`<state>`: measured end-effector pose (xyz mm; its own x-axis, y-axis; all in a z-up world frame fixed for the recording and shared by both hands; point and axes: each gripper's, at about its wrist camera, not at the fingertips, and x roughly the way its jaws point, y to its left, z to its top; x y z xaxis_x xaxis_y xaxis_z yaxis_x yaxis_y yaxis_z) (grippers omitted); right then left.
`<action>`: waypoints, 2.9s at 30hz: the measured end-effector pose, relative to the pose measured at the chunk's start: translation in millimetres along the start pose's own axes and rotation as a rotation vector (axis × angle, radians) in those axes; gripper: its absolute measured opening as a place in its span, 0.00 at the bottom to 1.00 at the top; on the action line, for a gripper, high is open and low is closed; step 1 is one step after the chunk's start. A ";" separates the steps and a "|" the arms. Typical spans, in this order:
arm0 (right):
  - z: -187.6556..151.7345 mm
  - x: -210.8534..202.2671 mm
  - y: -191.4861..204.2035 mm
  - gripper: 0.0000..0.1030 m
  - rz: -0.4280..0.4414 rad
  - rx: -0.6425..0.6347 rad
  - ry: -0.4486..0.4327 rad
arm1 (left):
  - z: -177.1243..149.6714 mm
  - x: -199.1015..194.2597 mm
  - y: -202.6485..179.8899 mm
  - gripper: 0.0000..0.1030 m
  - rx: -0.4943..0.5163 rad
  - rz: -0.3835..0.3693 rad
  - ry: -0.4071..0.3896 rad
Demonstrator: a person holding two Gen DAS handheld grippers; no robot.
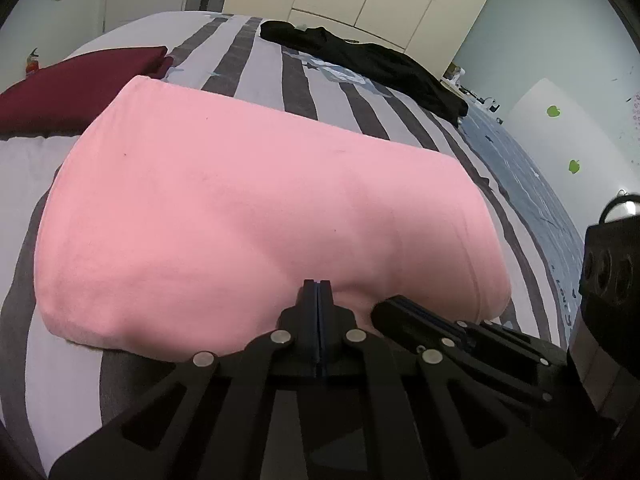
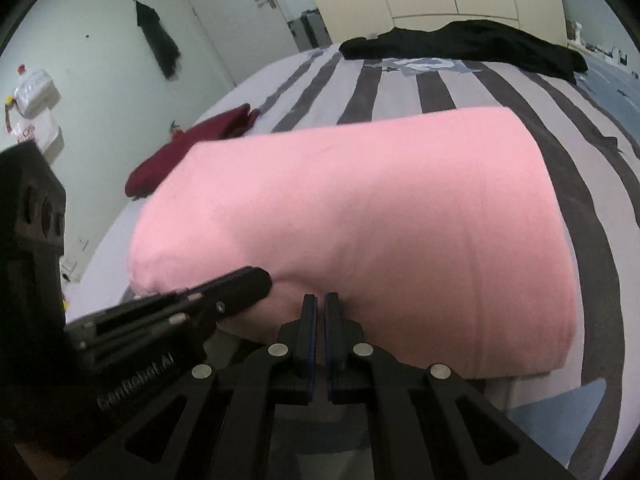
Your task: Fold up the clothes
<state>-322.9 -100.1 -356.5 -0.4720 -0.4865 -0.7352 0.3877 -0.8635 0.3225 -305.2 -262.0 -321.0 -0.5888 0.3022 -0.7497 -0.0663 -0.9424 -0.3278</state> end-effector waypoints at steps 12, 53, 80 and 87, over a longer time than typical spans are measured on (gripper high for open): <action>1.4 -23.3 -38.4 0.00 -0.066 0.009 -0.007 | 6.3 -26.3 45.8 0.02 0.021 0.076 -0.003; 63.9 18.9 -80.6 0.03 -0.187 0.067 -0.097 | 68.6 6.2 95.8 0.02 -0.045 0.270 -0.102; 108.4 16.8 -137.7 0.10 -0.307 0.141 -0.121 | 98.6 -5.6 101.4 0.02 -0.007 0.289 -0.145; 80.1 -21.2 -79.0 0.11 -0.196 0.007 -0.134 | 77.8 -32.3 53.0 0.02 0.069 0.165 -0.162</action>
<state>-407.0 -32.2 -318.7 -0.6390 -0.3226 -0.6983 0.2730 -0.9438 0.1862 -352.5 -332.8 -269.4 -0.7172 0.1215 -0.6862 -0.0098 -0.9864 -0.1643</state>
